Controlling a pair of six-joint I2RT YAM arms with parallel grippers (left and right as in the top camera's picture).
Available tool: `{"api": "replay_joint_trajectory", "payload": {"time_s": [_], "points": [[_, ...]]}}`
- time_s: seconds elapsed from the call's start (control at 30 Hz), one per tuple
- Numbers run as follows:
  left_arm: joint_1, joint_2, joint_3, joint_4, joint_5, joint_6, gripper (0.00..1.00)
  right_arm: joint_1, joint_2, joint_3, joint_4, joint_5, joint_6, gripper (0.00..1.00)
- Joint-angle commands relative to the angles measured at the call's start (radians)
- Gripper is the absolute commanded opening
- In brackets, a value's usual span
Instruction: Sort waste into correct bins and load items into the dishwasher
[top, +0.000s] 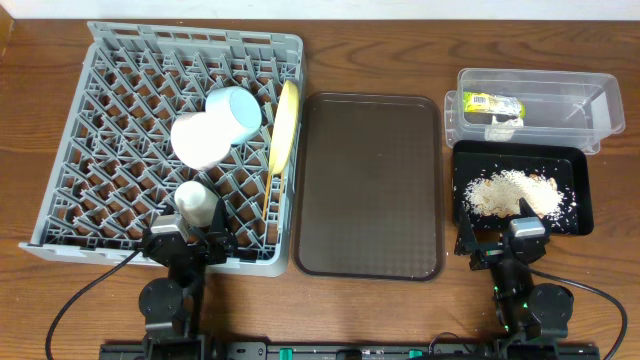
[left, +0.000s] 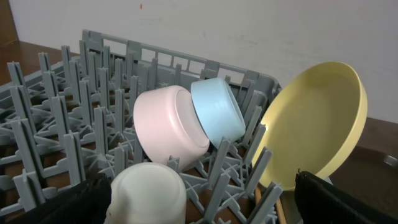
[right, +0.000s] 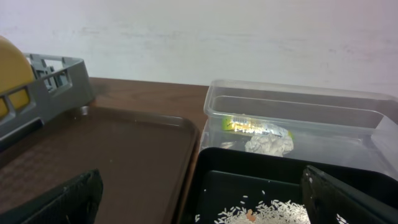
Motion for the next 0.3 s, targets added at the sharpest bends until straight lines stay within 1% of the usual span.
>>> {"api": "replay_joint_trajectory", "payload": {"time_s": [0.0,0.27], "points": [[-0.003,0.002,-0.010,-0.042,0.025,0.017,0.94,0.013,-0.005,-0.001,-0.004,0.006,-0.011,0.99],[-0.003,0.002,-0.010,-0.042,0.025,0.017,0.94,0.013,-0.005,-0.001,-0.004,0.006,-0.011,0.99]]}}
